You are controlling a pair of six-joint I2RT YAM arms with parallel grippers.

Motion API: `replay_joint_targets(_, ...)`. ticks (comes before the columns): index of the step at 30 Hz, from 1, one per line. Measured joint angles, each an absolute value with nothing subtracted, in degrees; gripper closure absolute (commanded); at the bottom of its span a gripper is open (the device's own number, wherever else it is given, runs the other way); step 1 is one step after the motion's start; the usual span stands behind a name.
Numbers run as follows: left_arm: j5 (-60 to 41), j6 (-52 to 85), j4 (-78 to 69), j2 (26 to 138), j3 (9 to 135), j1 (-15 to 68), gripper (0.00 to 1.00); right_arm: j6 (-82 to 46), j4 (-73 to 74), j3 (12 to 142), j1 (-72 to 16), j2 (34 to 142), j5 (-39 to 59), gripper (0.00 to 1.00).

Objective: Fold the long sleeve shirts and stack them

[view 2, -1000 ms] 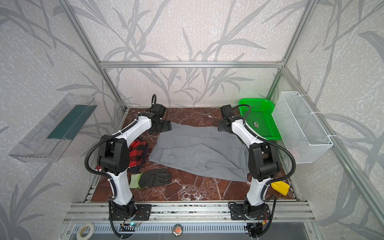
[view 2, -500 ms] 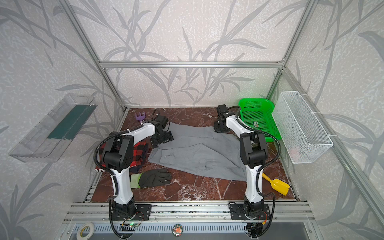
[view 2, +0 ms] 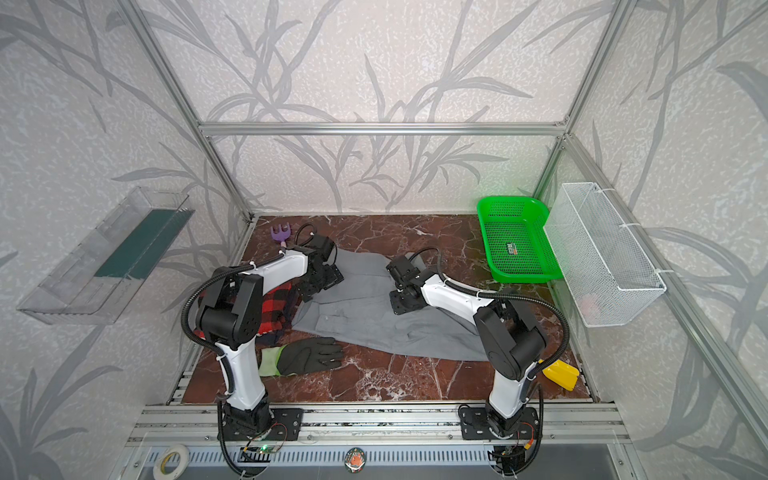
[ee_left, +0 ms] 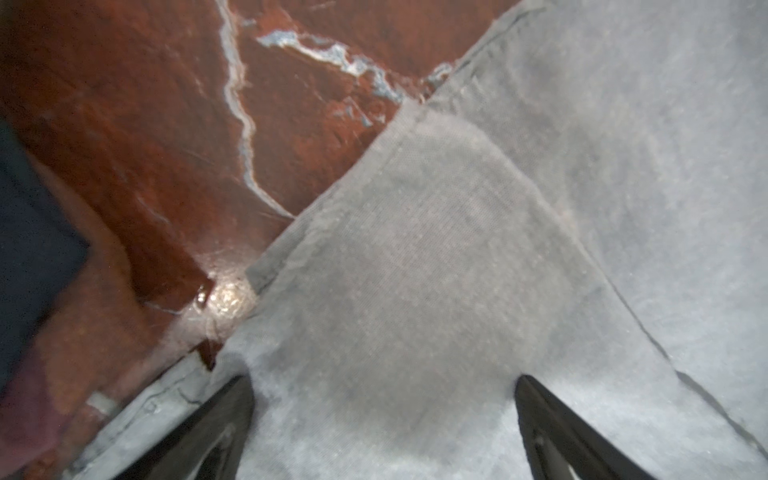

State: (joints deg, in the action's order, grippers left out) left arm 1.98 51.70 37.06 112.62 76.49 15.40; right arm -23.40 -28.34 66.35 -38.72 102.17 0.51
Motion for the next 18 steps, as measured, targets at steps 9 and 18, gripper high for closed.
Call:
replay_joint_targets(9, 2.1, 52.4, 37.2, 112.6, 76.5, 15.2, 0.01, -24.7, -32.0, 68.2, -33.0, 93.4, 3.5, 0.29)
replay_joint_targets(18, 2.1, 52.6, 37.2, 112.6, 76.5, 15.1, 0.01, -19.8, -36.9, 90.2, -18.2, 98.8, 3.2, 0.29)
